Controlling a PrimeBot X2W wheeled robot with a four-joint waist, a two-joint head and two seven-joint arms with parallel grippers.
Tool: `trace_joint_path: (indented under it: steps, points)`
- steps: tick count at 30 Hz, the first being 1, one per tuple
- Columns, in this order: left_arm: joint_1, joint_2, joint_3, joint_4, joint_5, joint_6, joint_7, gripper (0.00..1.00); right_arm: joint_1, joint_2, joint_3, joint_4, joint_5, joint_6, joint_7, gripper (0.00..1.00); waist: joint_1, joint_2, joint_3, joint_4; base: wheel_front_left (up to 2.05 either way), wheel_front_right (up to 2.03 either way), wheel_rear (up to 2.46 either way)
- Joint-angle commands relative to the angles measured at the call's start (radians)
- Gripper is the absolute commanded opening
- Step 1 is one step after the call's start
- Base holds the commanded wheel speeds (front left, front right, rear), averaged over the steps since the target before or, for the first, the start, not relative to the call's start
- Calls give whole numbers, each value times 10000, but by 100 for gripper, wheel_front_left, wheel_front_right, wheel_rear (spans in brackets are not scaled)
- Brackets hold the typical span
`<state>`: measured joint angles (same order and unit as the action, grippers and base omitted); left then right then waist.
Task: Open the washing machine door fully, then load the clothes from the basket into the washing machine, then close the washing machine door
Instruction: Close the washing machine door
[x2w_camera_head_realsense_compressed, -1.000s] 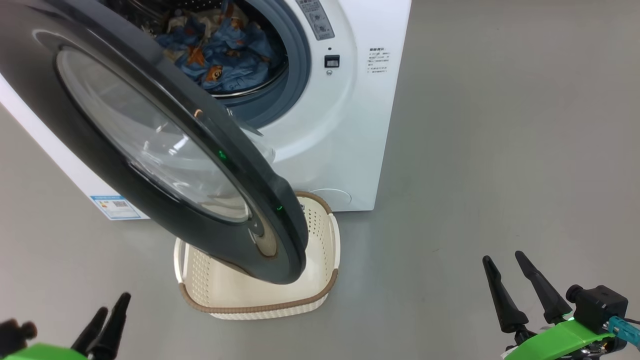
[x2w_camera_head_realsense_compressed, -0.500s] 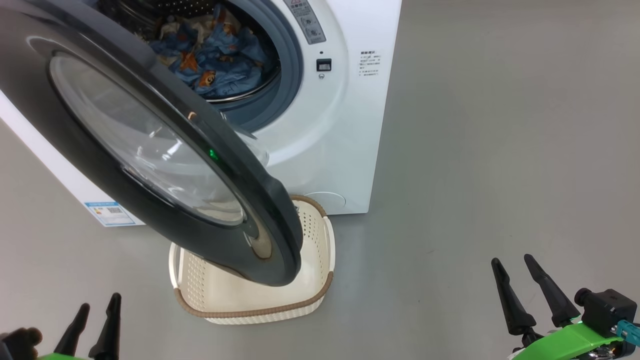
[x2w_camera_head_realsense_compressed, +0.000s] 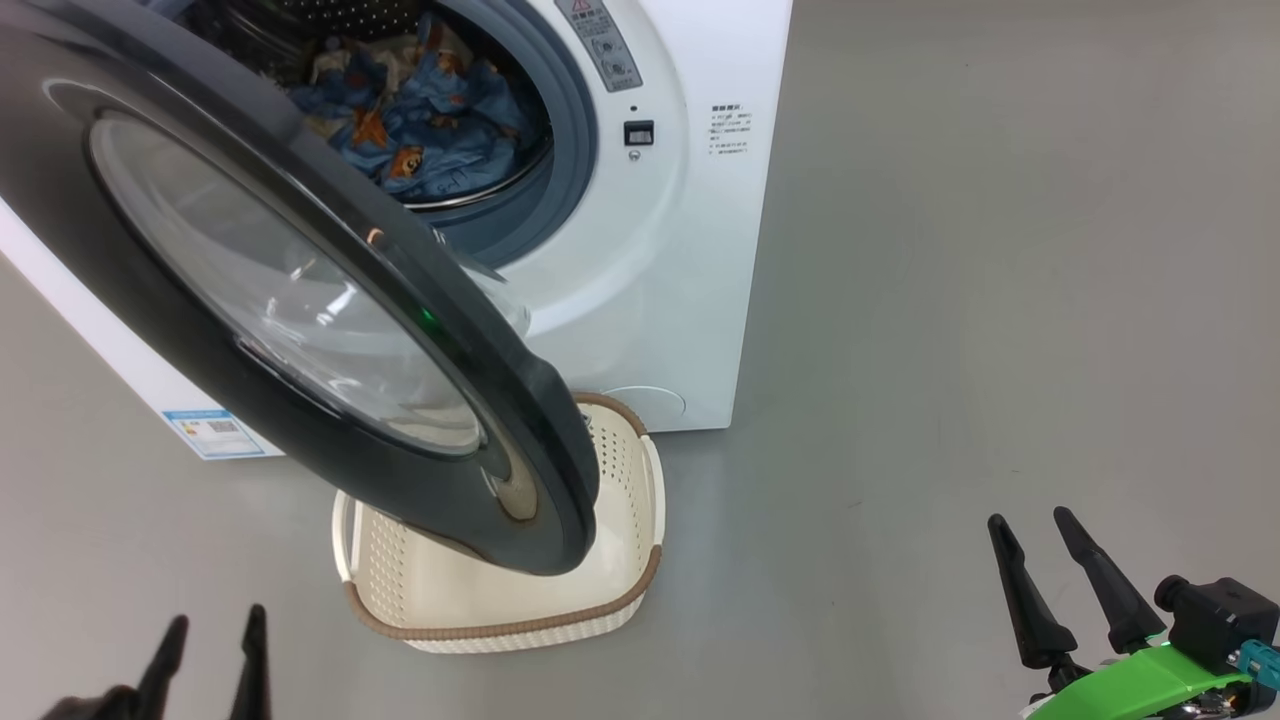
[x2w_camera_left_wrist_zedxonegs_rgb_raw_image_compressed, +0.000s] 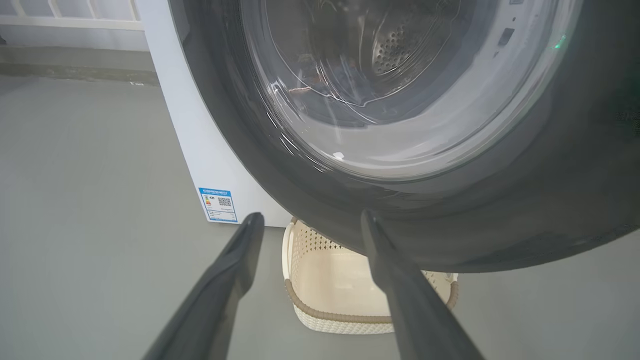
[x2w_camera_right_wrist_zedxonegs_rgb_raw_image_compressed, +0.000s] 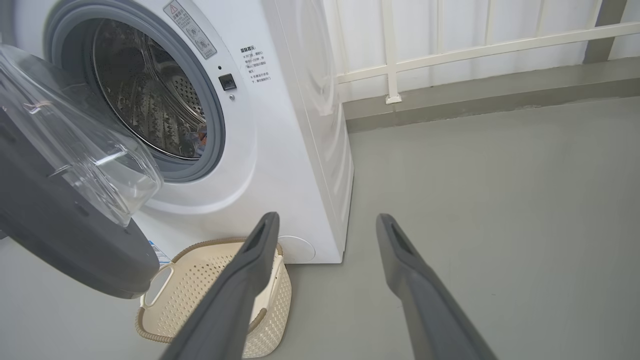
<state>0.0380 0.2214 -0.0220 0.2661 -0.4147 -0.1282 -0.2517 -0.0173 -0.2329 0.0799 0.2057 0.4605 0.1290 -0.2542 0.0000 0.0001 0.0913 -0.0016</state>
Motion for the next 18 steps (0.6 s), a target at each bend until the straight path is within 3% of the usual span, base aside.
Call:
trace_joint_path:
  steps: [1, 8, 18]
  points:
    - [-33, 21, 543, -329, 405, -25, -100, 100, 70, -175, 155, -233, -31, 17, -76, 100, 0, -1, -20, 2, 0, 0, 0]
    - [161, -551, 1001, -367, 858, -25, -100, 100, 125, -141, 166, -200, -36, 17, -76, 100, 0, -1, -55, 18, 0, 0, 0]
    - [201, -741, 1263, -571, 1035, -25, -101, 100, 95, -152, 177, -184, -35, 17, -76, 100, 0, -1, -101, 17, 0, 0, 0]
